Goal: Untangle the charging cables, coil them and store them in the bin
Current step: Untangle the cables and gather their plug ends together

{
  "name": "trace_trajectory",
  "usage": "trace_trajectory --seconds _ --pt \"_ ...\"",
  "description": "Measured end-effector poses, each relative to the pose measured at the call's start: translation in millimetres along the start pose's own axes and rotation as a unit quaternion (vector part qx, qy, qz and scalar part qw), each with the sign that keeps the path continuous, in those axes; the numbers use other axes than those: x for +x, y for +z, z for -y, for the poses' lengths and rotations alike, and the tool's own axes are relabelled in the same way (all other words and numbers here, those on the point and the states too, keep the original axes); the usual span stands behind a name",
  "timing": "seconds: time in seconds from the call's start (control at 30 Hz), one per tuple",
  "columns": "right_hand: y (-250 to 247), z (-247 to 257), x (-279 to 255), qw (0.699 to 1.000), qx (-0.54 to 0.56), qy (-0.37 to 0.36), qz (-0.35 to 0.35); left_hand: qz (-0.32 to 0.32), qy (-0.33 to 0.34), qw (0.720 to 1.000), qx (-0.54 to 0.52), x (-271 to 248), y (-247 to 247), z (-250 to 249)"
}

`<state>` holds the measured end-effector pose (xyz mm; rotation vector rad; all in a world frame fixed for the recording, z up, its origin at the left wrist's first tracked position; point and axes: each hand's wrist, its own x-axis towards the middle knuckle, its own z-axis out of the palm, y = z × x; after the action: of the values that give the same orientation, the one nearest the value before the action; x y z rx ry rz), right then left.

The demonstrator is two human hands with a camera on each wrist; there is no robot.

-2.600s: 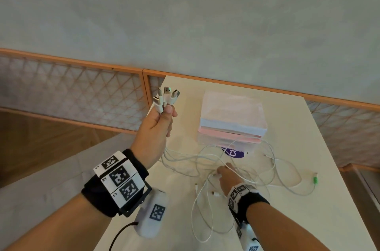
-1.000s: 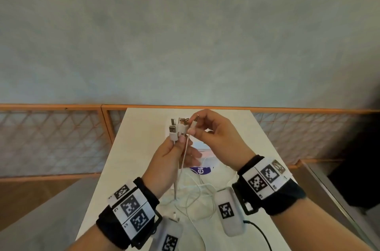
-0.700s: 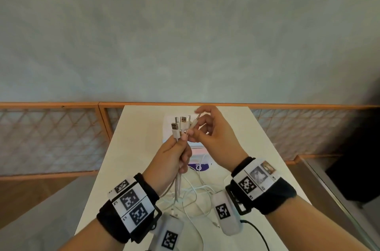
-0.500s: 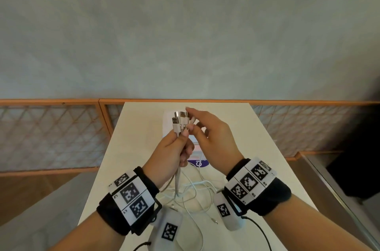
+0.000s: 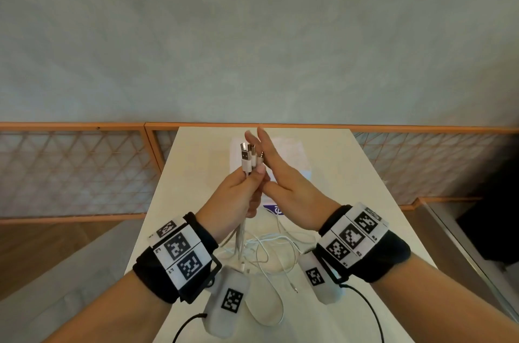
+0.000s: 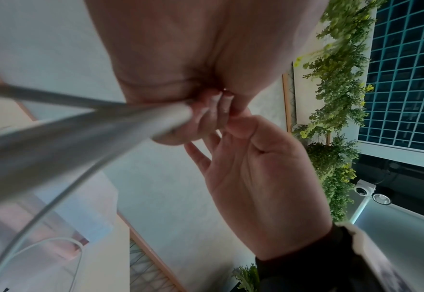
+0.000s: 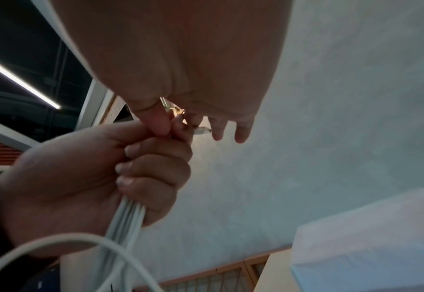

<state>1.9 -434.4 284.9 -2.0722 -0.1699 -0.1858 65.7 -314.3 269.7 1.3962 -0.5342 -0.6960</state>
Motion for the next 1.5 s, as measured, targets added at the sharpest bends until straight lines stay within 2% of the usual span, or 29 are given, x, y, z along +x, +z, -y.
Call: trace_trajectory --seconds 0.1,0.2,0.33,0.43,0.6,0.73,0.97,1.07,1.17,1.3,1.37,1.43,1.5 --pt "6 -4 -2 0.999 -0.036 0.001 -0.027 -0.022 0.007 1.000 -0.012 0 0 1" --pt "17 -14 -7 0.998 0.008 0.047 -0.051 -0.049 0.026 0.998 -0.042 2 -2 0" --pt "32 -33 -16 0.986 0.113 0.126 -0.008 -0.042 0.042 0.995 -0.076 3 -9 -3" --pt "38 -41 -20 0.984 0.131 0.121 0.007 -0.039 0.053 0.995 -0.073 3 -14 -5" --pt "37 -47 -21 0.993 0.070 0.095 -0.007 -0.072 0.087 0.992 -0.048 6 -21 -11" --pt "19 -61 -30 0.993 0.037 0.107 -0.032 -0.109 0.104 0.987 -0.061 9 -36 -18" --pt "-18 -76 -37 0.979 -0.109 0.170 -0.008 -0.121 0.100 0.985 -0.072 11 -41 -18" --pt "-23 -75 -34 0.973 -0.160 0.167 0.000 -0.123 0.100 0.985 -0.072 11 -38 -17" --pt "-21 -75 -33 0.974 -0.165 0.154 -0.008 -0.128 0.109 0.982 -0.083 12 -41 -21" --pt "-21 -95 -42 0.953 -0.238 0.184 0.044 -0.142 0.137 0.976 -0.086 12 -56 -32" --pt "-30 -115 -51 0.945 -0.218 0.244 0.012 -0.159 0.152 0.969 -0.108 13 -67 -41" --pt "-40 -132 -57 0.939 -0.138 0.308 -0.057 -0.170 0.158 0.965 -0.121 14 -75 -46" --pt "-48 -135 -56 0.936 -0.062 0.322 -0.129 -0.170 0.154 0.967 -0.115 14 -76 -46"
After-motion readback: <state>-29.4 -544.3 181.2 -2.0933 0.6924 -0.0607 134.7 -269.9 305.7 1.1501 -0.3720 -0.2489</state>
